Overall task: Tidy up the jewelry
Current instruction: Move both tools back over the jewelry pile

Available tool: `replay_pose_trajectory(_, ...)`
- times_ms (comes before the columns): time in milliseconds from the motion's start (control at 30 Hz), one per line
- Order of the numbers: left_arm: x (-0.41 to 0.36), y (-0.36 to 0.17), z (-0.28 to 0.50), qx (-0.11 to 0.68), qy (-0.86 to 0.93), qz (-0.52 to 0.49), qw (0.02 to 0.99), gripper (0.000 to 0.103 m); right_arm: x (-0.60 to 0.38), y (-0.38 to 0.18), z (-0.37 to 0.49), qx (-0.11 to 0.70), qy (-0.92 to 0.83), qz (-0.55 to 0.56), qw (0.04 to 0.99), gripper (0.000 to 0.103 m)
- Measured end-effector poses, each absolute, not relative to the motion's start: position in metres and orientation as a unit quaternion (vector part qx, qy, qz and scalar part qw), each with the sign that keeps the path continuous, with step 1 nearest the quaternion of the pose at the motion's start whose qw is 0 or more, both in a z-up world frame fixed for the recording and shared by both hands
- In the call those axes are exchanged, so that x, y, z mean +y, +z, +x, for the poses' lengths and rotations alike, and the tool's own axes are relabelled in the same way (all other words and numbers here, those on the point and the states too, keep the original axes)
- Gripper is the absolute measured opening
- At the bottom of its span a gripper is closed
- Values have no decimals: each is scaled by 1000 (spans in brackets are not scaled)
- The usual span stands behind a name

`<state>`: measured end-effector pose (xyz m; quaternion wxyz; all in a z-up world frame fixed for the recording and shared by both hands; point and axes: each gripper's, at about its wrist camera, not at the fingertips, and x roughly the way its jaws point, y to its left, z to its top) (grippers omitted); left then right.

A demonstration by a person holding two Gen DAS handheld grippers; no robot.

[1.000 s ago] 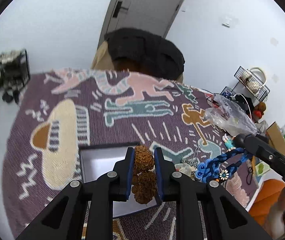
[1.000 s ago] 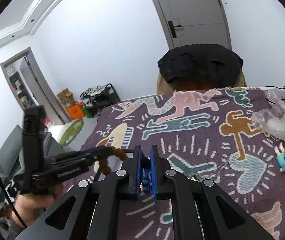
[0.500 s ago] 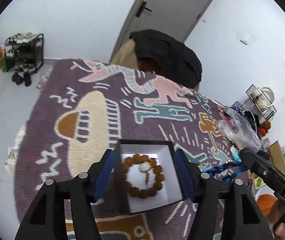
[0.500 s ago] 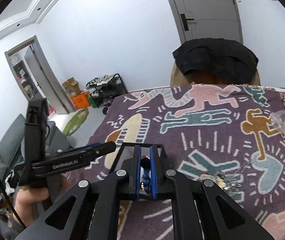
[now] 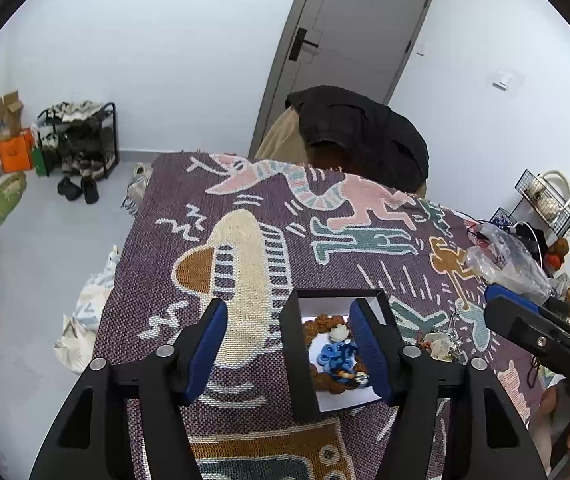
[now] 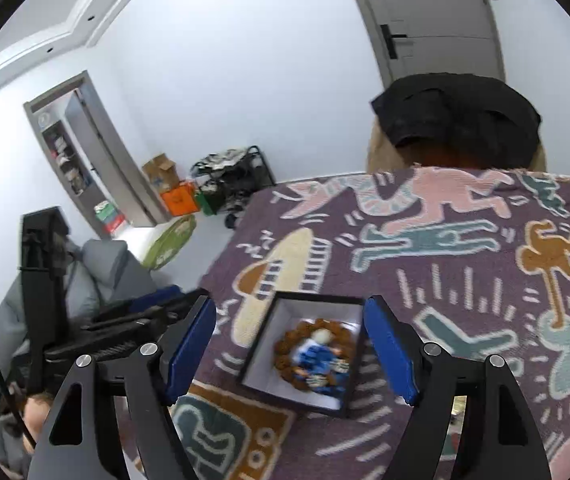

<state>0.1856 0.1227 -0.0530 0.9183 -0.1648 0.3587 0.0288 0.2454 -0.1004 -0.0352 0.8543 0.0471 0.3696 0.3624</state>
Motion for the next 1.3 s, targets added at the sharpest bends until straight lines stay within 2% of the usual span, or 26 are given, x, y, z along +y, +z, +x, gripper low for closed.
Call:
replay_pose_trajectory(67,117,-50,183,348,24,-161,923,76,-113,-39,248,384,350,62,852,77)
replay_pose_trajectory(167,107,-45,177,333,18,-156,930,81,-131,-42,247,390,337,79,853,77)
replay_pose_trajectory(233,100,-42,174,324,10,-152,934,82,-142,-42,242,387,329,88,857,77)
replay_pose_trajectory(400,74,-28,160,285,-9,-118,951,85,-167,-48,226,380,321,119,859,85)
replay_pose_trajectory(467,66,-22,155,271,-15,-111,956,99,-173,-51,223,379,316,123,861,85)
replay_pose_trajectory(500,63,-20,153,267,-19,-112,957,102,-176,-52,222,377,313,124,863,85)
replay_pose_trajectory(567,57,-16,150,266,-27,-114,957,103,-183,-52,220,373,307,125,867,88)
replay_pose_trajectory(600,55,-15,150,268,-27,-112,956,103,-187,-52,219,372,304,127,868,96)
replay_pose_trajectory(667,48,-13,148,272,-36,-111,955,103,-197,-51,216,368,297,134,871,103)
replay_pose_trajectory(1067,15,-6,136,252,-72,-96,960,103,-257,-53,203,341,251,153,893,103)
replay_pose_trajectory(1300,-19,-12,139,280,-82,-48,955,103,-281,-62,202,341,238,150,897,103)
